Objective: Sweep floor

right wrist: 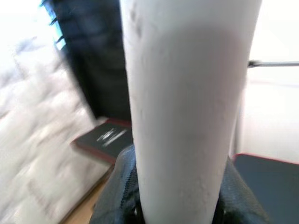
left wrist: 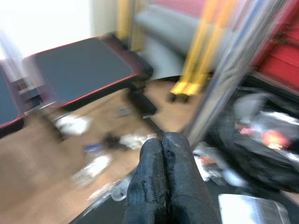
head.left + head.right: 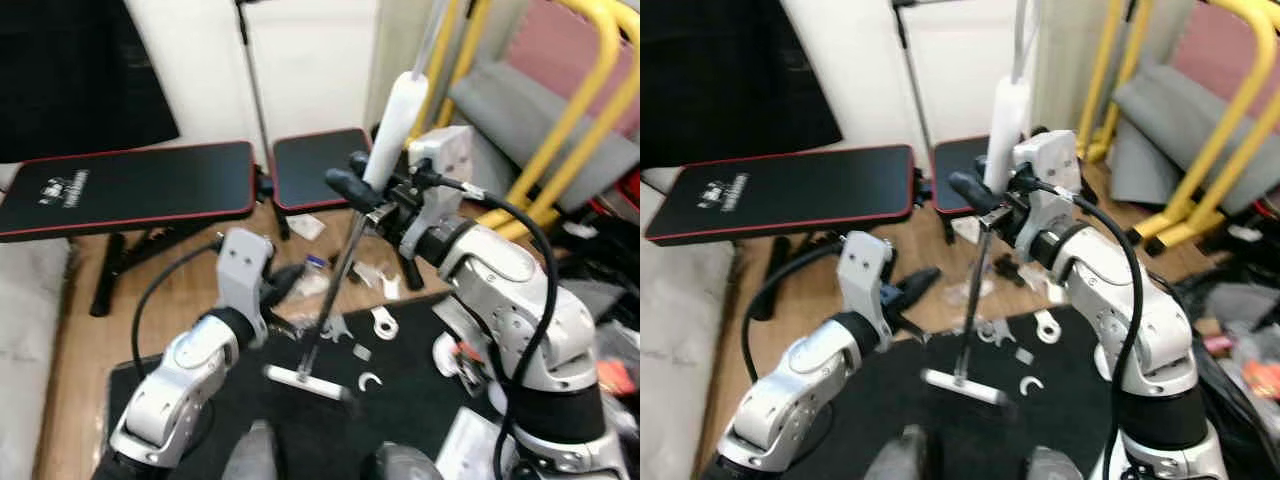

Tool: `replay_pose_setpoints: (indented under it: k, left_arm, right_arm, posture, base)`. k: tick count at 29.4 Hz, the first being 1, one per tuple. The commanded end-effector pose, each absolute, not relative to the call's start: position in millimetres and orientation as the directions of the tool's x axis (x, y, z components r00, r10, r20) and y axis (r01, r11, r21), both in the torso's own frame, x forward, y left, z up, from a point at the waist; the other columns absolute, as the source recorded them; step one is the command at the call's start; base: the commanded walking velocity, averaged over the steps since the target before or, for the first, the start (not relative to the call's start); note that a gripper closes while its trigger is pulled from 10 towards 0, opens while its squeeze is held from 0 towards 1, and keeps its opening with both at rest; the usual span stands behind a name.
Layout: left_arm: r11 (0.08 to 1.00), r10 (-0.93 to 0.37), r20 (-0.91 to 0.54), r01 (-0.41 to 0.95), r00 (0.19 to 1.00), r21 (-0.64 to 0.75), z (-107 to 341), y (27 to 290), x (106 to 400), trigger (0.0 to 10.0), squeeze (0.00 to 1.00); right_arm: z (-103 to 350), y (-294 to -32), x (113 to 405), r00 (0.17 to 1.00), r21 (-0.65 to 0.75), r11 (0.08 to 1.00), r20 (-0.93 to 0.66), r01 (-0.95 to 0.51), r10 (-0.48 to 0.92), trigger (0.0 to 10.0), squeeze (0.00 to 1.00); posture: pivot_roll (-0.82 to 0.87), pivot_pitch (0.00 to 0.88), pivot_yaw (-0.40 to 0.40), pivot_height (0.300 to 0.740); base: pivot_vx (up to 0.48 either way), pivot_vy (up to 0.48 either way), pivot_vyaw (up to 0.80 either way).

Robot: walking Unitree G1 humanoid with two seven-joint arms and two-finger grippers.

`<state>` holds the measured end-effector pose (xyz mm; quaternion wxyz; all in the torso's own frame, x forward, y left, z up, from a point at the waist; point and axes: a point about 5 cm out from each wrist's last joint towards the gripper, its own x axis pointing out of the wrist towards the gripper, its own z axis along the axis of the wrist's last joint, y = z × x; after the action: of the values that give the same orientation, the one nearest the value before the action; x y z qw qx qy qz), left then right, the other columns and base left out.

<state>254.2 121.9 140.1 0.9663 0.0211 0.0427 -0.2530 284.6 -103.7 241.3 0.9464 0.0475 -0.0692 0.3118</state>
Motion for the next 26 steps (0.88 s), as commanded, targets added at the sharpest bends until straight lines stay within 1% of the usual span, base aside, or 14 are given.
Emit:
replay_pose_setpoints:
  k: [1, 4, 6, 11, 19, 21, 23, 26]
  left_arm:
    - [0.875, -0.480, -0.118, 0.484, 0.869, 0.006, 134.1, 123.0, 252.0, 10.0, 0.00]
    - [0.882, -0.468, -0.122, 0.471, 0.875, -0.010, 132.1, 123.9, 251.3, 10.0, 0.00]
    - [0.882, -0.469, -0.120, 0.471, 0.875, -0.013, 132.1, 123.6, 251.5, 10.0, 0.00]
    - [0.882, -0.469, -0.117, 0.471, 0.875, -0.014, 131.7, 122.9, 252.3, 10.0, 0.00]
    - [0.883, -0.468, -0.116, 0.469, 0.876, -0.021, 130.6, 121.9, 252.4, 10.0, 0.00]
    - [0.882, -0.469, -0.116, 0.470, 0.875, -0.023, 130.3, 121.4, 252.2, 10.0, 0.00]
    - [0.880, -0.474, -0.117, 0.474, 0.873, -0.027, 130.1, 121.1, 251.5, 10.0, 0.00]
    - [0.879, -0.476, -0.118, 0.476, 0.871, -0.030, 130.1, 121.2, 251.2, 10.0, 0.00]
  right_arm:
    - [246.3, -109.8, 286.3, 0.824, 0.050, 0.836, 0.210, -0.547, 0.526, 10.0, 0.00]
    - [242.6, -112.6, 290.2, 0.857, 0.041, 0.868, 0.186, -0.495, 0.480, 10.0, 0.00]
    - [242.6, -112.1, 289.7, 0.846, 0.027, 0.857, 0.177, -0.515, 0.503, 10.0, 0.00]
    - [241.4, -116.9, 291.4, 0.855, 0.061, 0.863, 0.186, -0.501, 0.483, 10.0, 0.00]
    - [243.3, -115.7, 291.9, 0.862, 0.060, 0.873, 0.203, -0.485, 0.465, 10.0, 0.00]
    - [242.7, -117.3, 293.5, 0.876, 0.053, 0.888, 0.201, -0.457, 0.439, 10.0, 0.00]
    - [241.8, -123.2, 297.5, 0.903, 0.056, 0.914, 0.193, -0.401, 0.384, 10.0, 0.00]
    - [241.1, -126.2, 299.6, 0.916, 0.064, 0.926, 0.186, -0.371, 0.355, 10.0, 0.00]
  posture:
    - [-0.13, 0.136, -0.087, 0.740]
    - [-0.13, 0.136, -0.087, 0.740]
    - [-0.13, 0.136, -0.087, 0.740]
    - [-0.13, 0.131, -0.088, 0.740]
    - [-0.13, 0.132, -0.092, 0.740]
    - [-0.13, 0.132, -0.092, 0.740]
    - [-0.13, 0.138, -0.093, 0.740]
    - [-0.13, 0.140, -0.092, 0.740]
  base:
    - [0.289, 0.000, 0.43]
    - [0.345, 0.000, 0.00]
    - [0.368, 0.000, 0.00]
    - [0.375, 0.000, 0.73]
    - [0.374, 0.000, 0.00]
    - [0.371, 0.000, 0.00]
    - [0.371, 0.000, 0.00]
    - [0.372, 0.000, 0.00]
